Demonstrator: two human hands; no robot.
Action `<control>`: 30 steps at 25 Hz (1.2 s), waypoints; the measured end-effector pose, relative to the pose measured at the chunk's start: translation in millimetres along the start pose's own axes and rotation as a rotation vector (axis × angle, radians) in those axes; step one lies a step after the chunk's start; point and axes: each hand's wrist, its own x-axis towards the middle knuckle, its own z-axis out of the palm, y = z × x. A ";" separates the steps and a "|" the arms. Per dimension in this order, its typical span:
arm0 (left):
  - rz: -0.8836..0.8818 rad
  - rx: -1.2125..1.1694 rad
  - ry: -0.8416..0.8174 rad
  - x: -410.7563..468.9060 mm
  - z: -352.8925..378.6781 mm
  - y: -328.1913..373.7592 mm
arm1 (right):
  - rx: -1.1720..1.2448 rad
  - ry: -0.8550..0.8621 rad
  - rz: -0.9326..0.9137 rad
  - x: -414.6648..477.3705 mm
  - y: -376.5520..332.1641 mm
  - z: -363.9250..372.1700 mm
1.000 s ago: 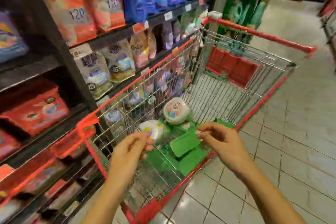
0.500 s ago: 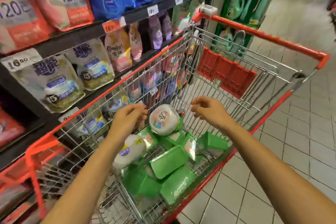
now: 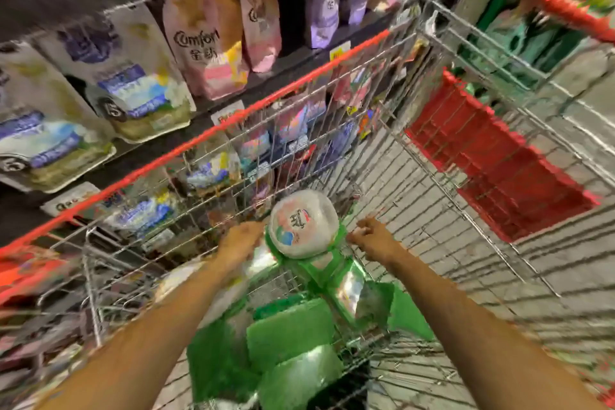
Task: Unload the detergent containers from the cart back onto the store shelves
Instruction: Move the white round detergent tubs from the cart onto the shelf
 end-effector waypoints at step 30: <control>-0.381 -0.471 -0.128 84.3 88.0 -80.4 | 0.602 -0.277 -0.036 134.0 70.0 34.0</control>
